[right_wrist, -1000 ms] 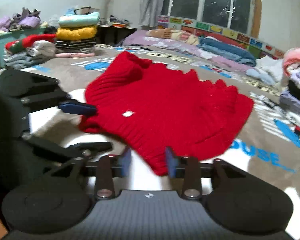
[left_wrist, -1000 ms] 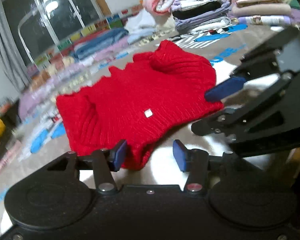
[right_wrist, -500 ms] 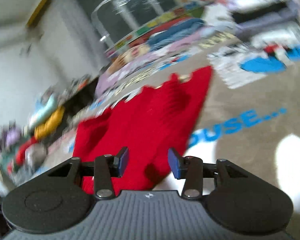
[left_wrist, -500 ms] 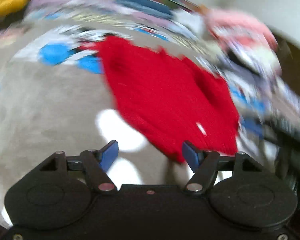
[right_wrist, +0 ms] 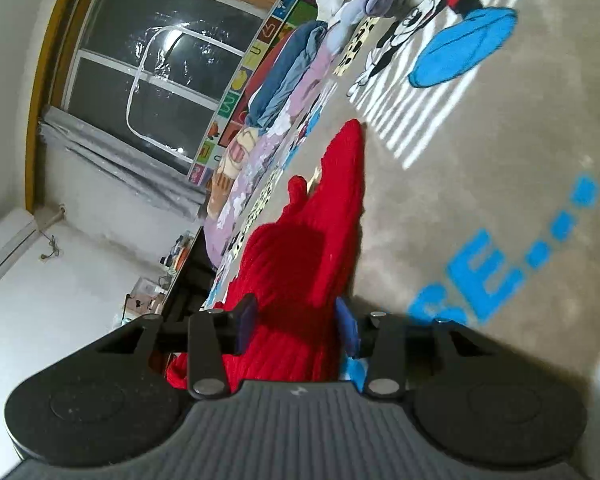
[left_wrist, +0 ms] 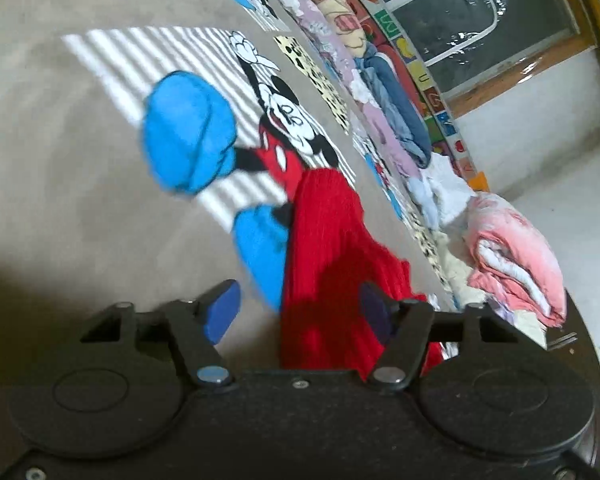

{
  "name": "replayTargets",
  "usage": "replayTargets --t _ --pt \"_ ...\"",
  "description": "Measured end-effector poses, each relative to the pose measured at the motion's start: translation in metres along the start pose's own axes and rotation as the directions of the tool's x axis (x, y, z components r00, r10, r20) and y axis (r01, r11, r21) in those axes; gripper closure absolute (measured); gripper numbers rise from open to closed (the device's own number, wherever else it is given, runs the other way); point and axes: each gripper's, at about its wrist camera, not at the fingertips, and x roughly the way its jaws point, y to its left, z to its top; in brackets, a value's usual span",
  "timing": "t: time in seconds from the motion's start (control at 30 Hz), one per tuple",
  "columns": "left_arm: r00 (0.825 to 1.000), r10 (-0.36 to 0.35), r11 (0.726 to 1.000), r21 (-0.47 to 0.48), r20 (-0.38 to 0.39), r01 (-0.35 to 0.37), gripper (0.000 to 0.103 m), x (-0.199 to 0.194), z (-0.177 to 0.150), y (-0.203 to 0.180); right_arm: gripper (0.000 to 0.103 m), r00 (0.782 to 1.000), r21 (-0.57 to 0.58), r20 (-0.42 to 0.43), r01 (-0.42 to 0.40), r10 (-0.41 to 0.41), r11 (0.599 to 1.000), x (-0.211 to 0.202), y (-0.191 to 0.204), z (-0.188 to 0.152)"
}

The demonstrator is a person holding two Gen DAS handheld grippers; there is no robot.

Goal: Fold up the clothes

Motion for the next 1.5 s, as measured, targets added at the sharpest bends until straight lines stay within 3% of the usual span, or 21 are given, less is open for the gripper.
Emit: replayTargets --t 0.17,0.3,0.43,0.5,0.63,0.77,0.9,1.07,1.17,1.33,1.4,1.5 --pt "0.999 0.013 0.999 0.044 -0.042 -0.011 0.042 0.044 0.036 -0.010 0.060 1.000 0.004 -0.030 -0.003 0.003 1.000 0.009 0.003 0.009" --pt "0.998 0.031 0.995 0.097 -0.061 -0.025 0.051 0.068 0.049 -0.016 0.061 0.999 0.018 -0.042 -0.020 0.020 1.000 0.016 0.001 0.013" --pt "0.996 0.054 0.991 0.127 -0.069 -0.045 0.083 0.081 0.052 -0.016 0.062 0.999 -0.009 -0.050 -0.018 0.018 1.000 0.021 0.004 0.014" --pt "0.996 0.067 0.989 0.135 -0.056 -0.059 0.093 0.078 0.052 -0.016 0.062 0.998 -0.021 -0.056 -0.019 0.018 1.000 0.024 0.005 0.015" --pt "0.999 0.039 0.978 0.206 0.023 -0.043 0.094 0.052 0.049 -0.034 0.062 0.998 -0.024 -0.054 -0.020 0.019 1.000 0.024 0.005 0.015" --pt "0.991 0.030 0.936 0.343 0.133 -0.075 0.095 0.009 0.046 -0.063 0.062 0.998 -0.027 -0.052 -0.021 0.019 0.999 0.023 0.005 0.015" --pt "0.967 -0.010 0.891 0.441 0.256 -0.107 0.095 -0.042 0.044 -0.085 0.062 0.999 -0.030 -0.049 -0.022 0.020 0.999 0.022 0.005 0.015" --pt "0.928 -0.026 0.852 0.494 0.371 -0.174 0.096 -0.082 0.040 -0.091 0.062 0.999 -0.036 -0.044 -0.022 0.020 0.999 0.020 0.005 0.013" --pt "0.912 -0.018 0.857 0.476 0.411 -0.197 0.097 -0.098 0.038 -0.080 0.062 0.999 -0.039 -0.041 -0.024 0.022 0.999 0.020 0.005 0.012" --pt "0.878 0.027 0.899 0.373 0.478 -0.231 0.103 -0.118 0.037 -0.047 0.062 0.999 -0.046 -0.038 -0.028 0.026 0.999 0.019 0.005 0.012" --pt "0.873 0.053 0.918 0.321 0.484 -0.234 0.103 -0.122 0.039 -0.029 0.062 0.999 -0.049 -0.037 -0.029 0.027 0.998 0.018 0.005 0.012" --pt "0.870 0.111 0.924 0.271 0.481 -0.268 0.103 -0.123 0.038 -0.012 0.062 0.999 -0.053 -0.035 -0.031 0.029 0.998 0.018 0.005 0.012"
